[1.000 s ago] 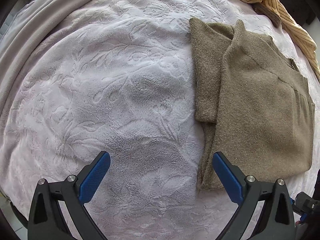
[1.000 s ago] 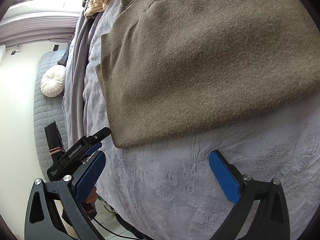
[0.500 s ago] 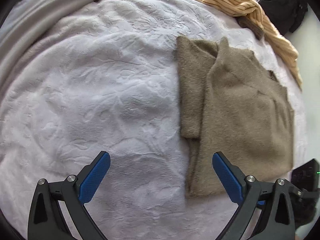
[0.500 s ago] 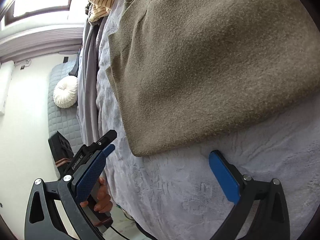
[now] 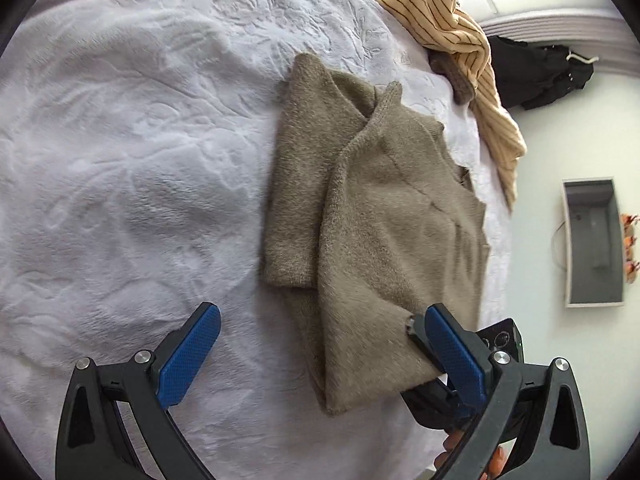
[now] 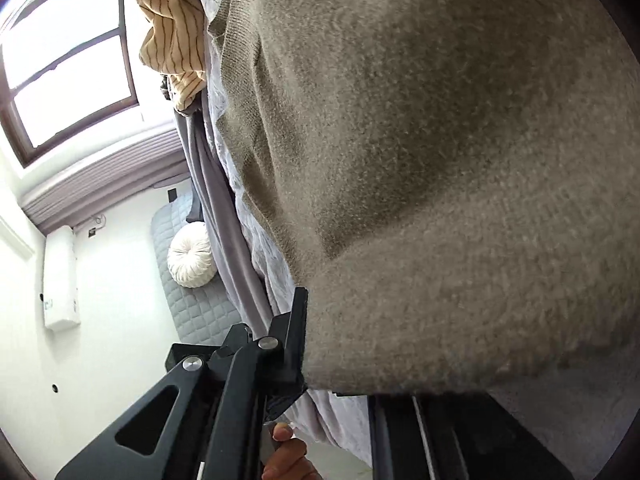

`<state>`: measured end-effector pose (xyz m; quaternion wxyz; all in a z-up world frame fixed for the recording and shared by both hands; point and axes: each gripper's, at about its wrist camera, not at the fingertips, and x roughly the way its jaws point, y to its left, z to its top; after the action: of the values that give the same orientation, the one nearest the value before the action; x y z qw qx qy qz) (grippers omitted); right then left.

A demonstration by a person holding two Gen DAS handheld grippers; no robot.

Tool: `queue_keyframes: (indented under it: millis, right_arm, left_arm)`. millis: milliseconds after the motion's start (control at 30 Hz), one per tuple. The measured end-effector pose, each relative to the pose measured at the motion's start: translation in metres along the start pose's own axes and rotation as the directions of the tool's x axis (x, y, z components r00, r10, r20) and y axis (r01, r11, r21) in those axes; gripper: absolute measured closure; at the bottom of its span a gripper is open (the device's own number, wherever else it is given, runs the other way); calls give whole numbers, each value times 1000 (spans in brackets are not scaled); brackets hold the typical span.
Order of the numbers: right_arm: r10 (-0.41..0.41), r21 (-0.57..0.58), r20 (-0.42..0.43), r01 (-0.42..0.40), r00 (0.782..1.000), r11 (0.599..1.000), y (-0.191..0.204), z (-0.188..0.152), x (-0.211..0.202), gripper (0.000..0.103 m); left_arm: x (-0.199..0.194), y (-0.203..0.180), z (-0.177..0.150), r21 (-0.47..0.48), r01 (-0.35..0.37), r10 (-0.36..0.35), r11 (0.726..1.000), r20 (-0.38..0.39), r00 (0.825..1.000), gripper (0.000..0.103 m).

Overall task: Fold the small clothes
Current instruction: 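Slide the right tool under the folded sweater's side and lift it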

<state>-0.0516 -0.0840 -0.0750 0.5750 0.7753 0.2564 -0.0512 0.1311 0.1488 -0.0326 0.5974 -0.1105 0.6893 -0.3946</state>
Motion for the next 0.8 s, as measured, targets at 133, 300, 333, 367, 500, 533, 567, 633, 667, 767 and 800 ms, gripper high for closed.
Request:
queue_keyframes:
  millis: [133,300,333,367,500,533,567,633,667,767,800]
  right_arm:
    - [38,-94,-16,-39,999,995,29,1,-12,94]
    - [27,-154,-39,-33,999,988,47,4,-13,94]
    - [17,-162,-45,-24,999,986,47,4,-12,94]
    - [7,-168,-50,-15,999,986,47,3,-10,94]
    - [-24,-167,-69,12,997,986,41,1,-5,94]
    - [-35,-167,-73,23,997,986,39,1,-5,94]
    - [-54,-171,-82,40,995,985,37,1,-6,94]
    - [-111,-182,-113,90,987,979,32,0,-5,93]
    - [-162,-194,-142,133,977,972,30,-1,-4,89]
    - [-362,-278,-219,298,906,913,27,-4,-8,28]
    - [-387,-307,-219,313,896,899,29,-4,-15,17]
  left_arm:
    - [15,-7,17,-25,111,-112,994,-30,993,1]
    - [38,-38,41,26,159,-157,987,-52,986,1]
    - [43,-49,45,56,137,-134,989,-53,990,1]
    - [47,-57,47,80,114,-110,990,-53,992,1]
    - [66,-78,51,149,39,-27,988,-80,996,45]
    - [71,-79,52,157,13,1,987,-90,996,52]
    - [74,-78,51,171,-16,33,985,-96,995,66]
    - [79,-76,51,187,-59,79,981,-103,992,70]
    - [81,-73,50,183,-64,84,981,-105,991,70]
    - [85,-69,51,174,-116,133,978,-91,987,69]
    - [86,-68,51,169,-128,144,977,-89,985,69]
